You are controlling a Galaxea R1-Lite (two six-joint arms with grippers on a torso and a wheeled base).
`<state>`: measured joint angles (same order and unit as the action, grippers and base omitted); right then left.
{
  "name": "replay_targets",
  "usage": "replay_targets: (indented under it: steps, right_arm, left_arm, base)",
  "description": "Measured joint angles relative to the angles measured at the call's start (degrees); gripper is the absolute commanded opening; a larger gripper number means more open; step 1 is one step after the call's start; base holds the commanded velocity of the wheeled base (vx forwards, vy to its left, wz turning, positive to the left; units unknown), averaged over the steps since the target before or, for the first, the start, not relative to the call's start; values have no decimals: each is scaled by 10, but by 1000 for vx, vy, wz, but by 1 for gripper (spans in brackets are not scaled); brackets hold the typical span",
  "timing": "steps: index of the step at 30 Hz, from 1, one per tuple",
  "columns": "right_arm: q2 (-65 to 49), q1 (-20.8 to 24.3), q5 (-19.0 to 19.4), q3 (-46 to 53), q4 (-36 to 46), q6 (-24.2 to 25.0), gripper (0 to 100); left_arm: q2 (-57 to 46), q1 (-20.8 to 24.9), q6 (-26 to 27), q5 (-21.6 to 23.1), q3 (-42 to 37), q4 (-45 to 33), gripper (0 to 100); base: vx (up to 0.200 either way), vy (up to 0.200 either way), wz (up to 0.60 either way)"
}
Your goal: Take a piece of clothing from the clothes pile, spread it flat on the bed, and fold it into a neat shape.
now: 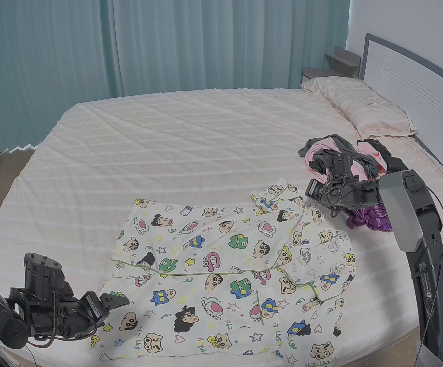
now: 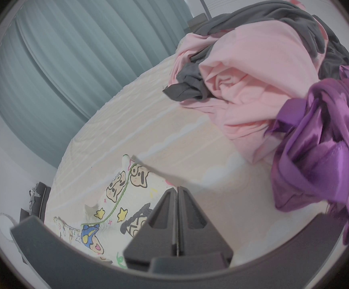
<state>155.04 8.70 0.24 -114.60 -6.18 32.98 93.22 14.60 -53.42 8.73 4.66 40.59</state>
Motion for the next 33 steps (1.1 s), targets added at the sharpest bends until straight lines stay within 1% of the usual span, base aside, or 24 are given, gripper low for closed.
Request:
replay_targets:
  steps: [10, 15, 19, 20, 28, 33]
  right_arm:
    - [-4, -15, -3, 0, -7, 13, 0]
    - [-7, -20, -17, 0, -5, 24, 0]
    - [-15, -21, -20, 0, 11, 28, 0]
    - [-19, -20, -20, 0, 16, 28, 100]
    - [-40, -14, -19, 0, 76, 23, 100]
    - [-35, -8, -15, 0, 83, 27, 100]
  left_arm:
    - [0, 0, 0, 0, 0, 0, 100]
    - [0, 0, 0, 0, 0, 0, 100]
    - [0, 0, 0, 0, 0, 5, 100]
    - [0, 0, 0, 0, 0, 6, 100]
    - [0, 0, 0, 0, -1, 6, 100]
    - [0, 0, 0, 0, -1, 6, 100]
  base:
    - [0, 0, 0]
    - [0, 0, 0]
    - [0, 0, 0]
    - [0, 0, 0]
    - [0, 0, 0]
    - [0, 0, 0]
